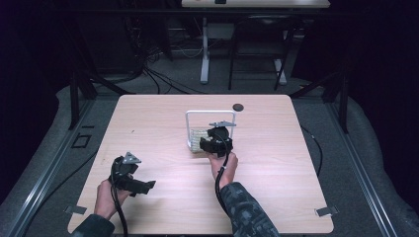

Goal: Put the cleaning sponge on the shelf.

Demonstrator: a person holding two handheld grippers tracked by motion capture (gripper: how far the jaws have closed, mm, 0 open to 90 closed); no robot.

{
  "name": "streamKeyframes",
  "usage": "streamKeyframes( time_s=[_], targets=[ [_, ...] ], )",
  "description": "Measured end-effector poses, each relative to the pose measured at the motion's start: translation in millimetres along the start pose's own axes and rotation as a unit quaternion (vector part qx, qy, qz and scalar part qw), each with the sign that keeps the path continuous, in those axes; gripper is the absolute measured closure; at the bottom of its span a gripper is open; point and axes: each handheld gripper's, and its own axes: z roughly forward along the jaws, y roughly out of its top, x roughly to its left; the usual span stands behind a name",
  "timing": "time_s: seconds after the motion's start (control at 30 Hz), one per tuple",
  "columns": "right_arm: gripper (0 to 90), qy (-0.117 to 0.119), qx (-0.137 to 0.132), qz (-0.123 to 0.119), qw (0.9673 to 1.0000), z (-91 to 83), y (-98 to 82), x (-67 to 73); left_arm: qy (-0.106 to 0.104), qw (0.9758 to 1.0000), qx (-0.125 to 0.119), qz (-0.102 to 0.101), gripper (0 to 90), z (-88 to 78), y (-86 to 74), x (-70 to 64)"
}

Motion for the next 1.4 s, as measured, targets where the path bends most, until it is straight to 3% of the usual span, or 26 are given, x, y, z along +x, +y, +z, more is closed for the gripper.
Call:
streamKeyframes(
  time_s=[0.27, 0.47, 0.97, 1.4],
  targets=[
    [39.1, 0.022, -0.003, -0.029, 0.9994, -26.3, 0.4, -5.0, -0.002, 1.0, 0.0, -0.001, 2.0, -0.4, -0.3, 0.1],
    [34.2, 0.034, -0.005, -0.04, 0.9986, -49.6, -3.7, -18.3, 0.0, 1.0, -0.001, 0.0, 1.9, 0.8, 0.4, -1.2],
    [21.5, 0.035, 0.011, -0.073, 0.9967, -93.7, -18.9, -44.0, -0.002, 1.0, 0.002, 0.001, 2.0, 2.4, 0.8, -1.4],
    [15.9, 0.027, 0.03, -0.091, 0.995, -130.4, -38.8, -71.7, -0.003, 1.0, 0.005, 0.003, 2.0, 3.8, 1.3, -1.3]
  ],
)
